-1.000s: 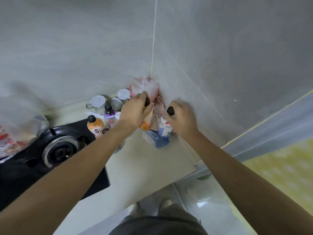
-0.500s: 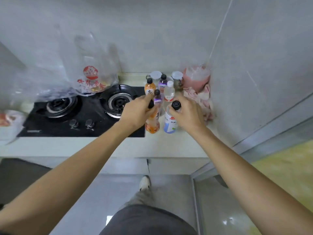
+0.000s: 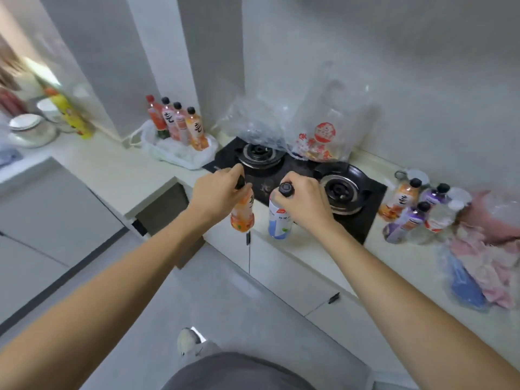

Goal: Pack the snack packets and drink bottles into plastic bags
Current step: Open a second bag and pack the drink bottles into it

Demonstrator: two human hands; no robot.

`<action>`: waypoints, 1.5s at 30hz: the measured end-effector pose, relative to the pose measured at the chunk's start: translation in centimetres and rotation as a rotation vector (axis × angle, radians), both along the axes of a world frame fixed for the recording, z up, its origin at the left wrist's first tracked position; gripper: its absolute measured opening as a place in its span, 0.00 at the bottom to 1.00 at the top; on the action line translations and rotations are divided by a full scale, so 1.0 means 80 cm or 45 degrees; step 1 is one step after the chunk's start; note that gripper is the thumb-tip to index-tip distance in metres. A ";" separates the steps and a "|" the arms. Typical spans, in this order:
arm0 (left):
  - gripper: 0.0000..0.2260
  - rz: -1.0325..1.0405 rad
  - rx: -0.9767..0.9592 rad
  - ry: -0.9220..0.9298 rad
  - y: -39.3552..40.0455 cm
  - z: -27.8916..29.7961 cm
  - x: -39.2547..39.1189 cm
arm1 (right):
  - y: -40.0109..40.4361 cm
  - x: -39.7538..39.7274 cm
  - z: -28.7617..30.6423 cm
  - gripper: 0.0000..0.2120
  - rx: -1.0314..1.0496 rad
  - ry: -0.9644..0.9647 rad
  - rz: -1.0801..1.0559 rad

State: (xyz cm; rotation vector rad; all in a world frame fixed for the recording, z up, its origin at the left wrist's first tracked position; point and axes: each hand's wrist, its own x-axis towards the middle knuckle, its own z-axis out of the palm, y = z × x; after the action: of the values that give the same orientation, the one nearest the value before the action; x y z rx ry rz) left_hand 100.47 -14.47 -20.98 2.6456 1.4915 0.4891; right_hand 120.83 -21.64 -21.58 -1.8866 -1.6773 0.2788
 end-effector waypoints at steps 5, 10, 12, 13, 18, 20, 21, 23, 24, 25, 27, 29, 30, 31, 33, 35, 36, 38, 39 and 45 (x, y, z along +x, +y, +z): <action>0.14 0.197 0.005 0.027 0.087 -0.017 -0.170 | 0.130 -0.137 -0.010 0.12 -0.076 0.080 0.143; 0.14 0.258 -0.005 0.070 0.182 -0.026 -0.312 | 0.256 -0.255 -0.026 0.13 -0.085 0.130 0.212; 0.14 0.276 -0.002 0.070 0.222 -0.026 -0.349 | 0.301 -0.291 -0.026 0.14 -0.079 0.134 0.210; 0.14 0.277 0.005 0.069 0.243 -0.026 -0.363 | 0.323 -0.305 -0.026 0.14 -0.068 0.132 0.214; 0.13 0.265 0.020 0.032 0.351 -0.025 -0.396 | 0.428 -0.344 -0.031 0.12 -0.046 0.132 0.184; 0.12 0.270 -0.002 -0.015 0.397 -0.024 -0.395 | 0.473 -0.350 -0.037 0.12 -0.043 0.094 0.173; 0.12 0.263 -0.022 -0.041 0.421 -0.026 -0.392 | 0.496 -0.351 -0.043 0.12 -0.040 0.085 0.174; 0.12 0.244 -0.057 -0.085 0.472 -0.032 -0.386 | 0.542 -0.352 -0.054 0.12 -0.042 0.081 0.174; 0.12 0.240 -0.082 -0.102 0.498 -0.035 -0.383 | 0.565 -0.351 -0.061 0.12 -0.041 0.071 0.179; 0.12 0.234 -0.113 -0.111 0.523 -0.038 -0.381 | 0.587 -0.351 -0.068 0.12 -0.041 0.067 0.187; 0.12 0.205 -0.179 -0.108 0.571 -0.043 -0.374 | 0.625 -0.350 -0.081 0.13 -0.068 0.075 0.204; 0.12 0.183 -0.222 -0.070 0.614 -0.044 -0.367 | 0.657 -0.352 -0.090 0.12 -0.130 0.059 0.203; 0.12 0.166 -0.235 -0.049 0.634 -0.046 -0.364 | 0.670 -0.354 -0.094 0.12 -0.153 0.046 0.193; 0.12 0.151 -0.253 -0.037 0.651 -0.048 -0.361 | 0.683 -0.357 -0.098 0.11 -0.157 0.033 0.188; 0.12 0.111 -0.293 -0.037 0.681 -0.056 -0.356 | 0.705 -0.364 -0.108 0.09 -0.160 0.002 0.173; 0.11 0.048 -0.328 -0.017 0.707 -0.066 -0.351 | 0.723 -0.371 -0.116 0.10 -0.164 -0.015 0.154; 0.11 0.019 -0.353 -0.004 0.719 -0.073 -0.350 | 0.732 -0.374 -0.119 0.10 -0.173 -0.023 0.143; 0.12 -0.040 -0.406 0.012 0.741 -0.090 -0.350 | 0.746 -0.380 -0.126 0.10 -0.207 -0.048 0.125; 0.12 -0.068 -0.421 0.019 0.750 -0.098 -0.351 | 0.752 -0.383 -0.129 0.10 -0.221 -0.058 0.114; 0.11 -0.197 -0.495 0.007 0.784 -0.140 -0.360 | 0.773 -0.398 -0.138 0.10 -0.271 -0.157 0.019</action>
State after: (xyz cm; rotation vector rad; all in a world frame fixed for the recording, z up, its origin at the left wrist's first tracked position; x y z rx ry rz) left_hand 71.67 48.27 -32.19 2.4267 1.2209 0.1592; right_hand 88.95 40.19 -32.60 -2.0841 -1.8050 0.3662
